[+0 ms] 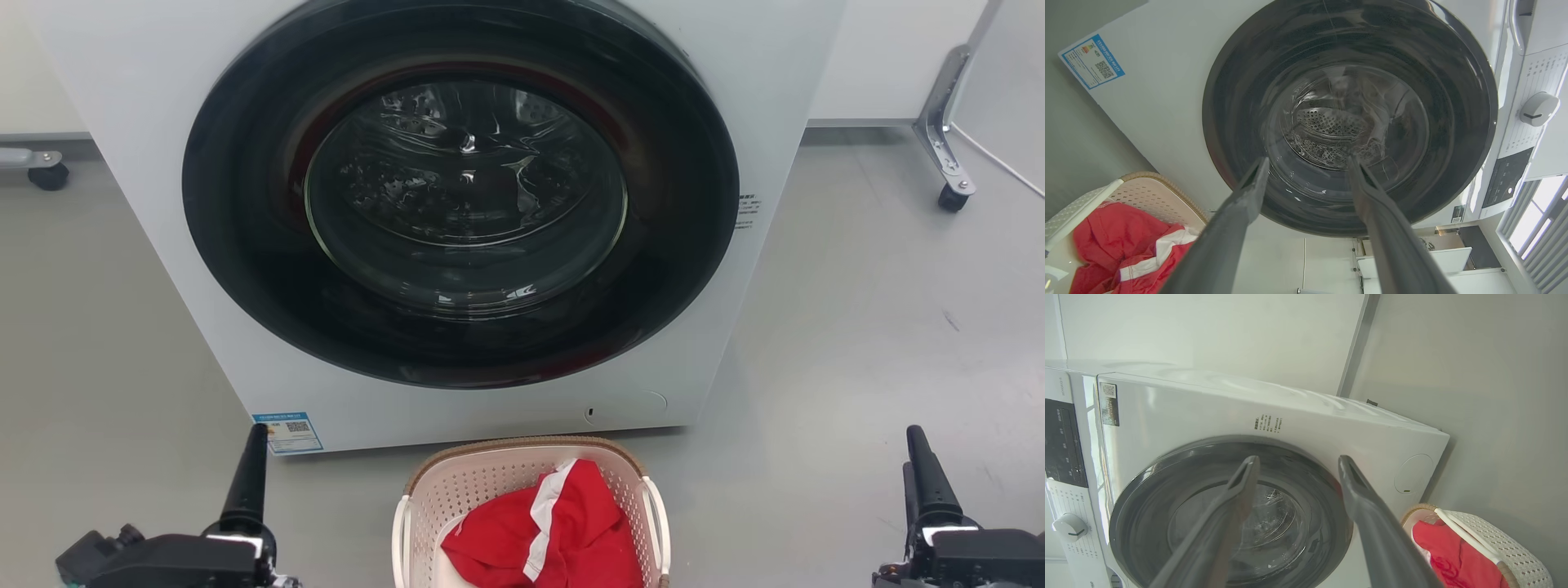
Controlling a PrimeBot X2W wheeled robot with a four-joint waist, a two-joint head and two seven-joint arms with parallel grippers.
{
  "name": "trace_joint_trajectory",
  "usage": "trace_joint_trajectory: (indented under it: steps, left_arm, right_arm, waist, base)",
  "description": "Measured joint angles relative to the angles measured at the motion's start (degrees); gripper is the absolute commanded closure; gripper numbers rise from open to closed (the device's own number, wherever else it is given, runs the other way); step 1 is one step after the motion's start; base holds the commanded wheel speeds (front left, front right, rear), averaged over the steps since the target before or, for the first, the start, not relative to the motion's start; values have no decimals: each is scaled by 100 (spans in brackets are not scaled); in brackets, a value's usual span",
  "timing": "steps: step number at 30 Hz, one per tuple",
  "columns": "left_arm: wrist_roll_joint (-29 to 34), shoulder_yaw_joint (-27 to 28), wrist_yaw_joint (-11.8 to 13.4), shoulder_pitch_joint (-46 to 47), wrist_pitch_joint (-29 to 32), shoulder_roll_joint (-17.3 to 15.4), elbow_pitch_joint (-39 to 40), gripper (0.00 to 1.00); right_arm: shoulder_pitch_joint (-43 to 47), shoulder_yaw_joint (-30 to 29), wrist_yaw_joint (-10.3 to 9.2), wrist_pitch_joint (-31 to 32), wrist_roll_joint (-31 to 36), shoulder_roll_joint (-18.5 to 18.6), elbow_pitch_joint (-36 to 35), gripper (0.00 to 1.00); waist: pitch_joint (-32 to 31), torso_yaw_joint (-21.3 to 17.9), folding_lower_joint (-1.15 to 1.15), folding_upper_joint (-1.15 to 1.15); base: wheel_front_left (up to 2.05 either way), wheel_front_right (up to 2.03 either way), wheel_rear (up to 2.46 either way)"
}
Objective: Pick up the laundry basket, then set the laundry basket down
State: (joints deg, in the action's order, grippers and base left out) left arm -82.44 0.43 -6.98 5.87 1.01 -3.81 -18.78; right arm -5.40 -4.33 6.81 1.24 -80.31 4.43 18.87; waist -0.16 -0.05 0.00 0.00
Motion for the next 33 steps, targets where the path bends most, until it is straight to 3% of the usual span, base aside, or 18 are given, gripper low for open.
trace_joint_trajectory:
  steps: [33]
  left_arm:
    - [3081, -1007, 706, 325, -670, -541, 163, 0]
  right_arm:
    - [-235, 1009, -487, -690, 3020, 627, -29, 0]
  waist:
    - [-89, 21, 0, 0]
  base:
    - [0, 0, 0]
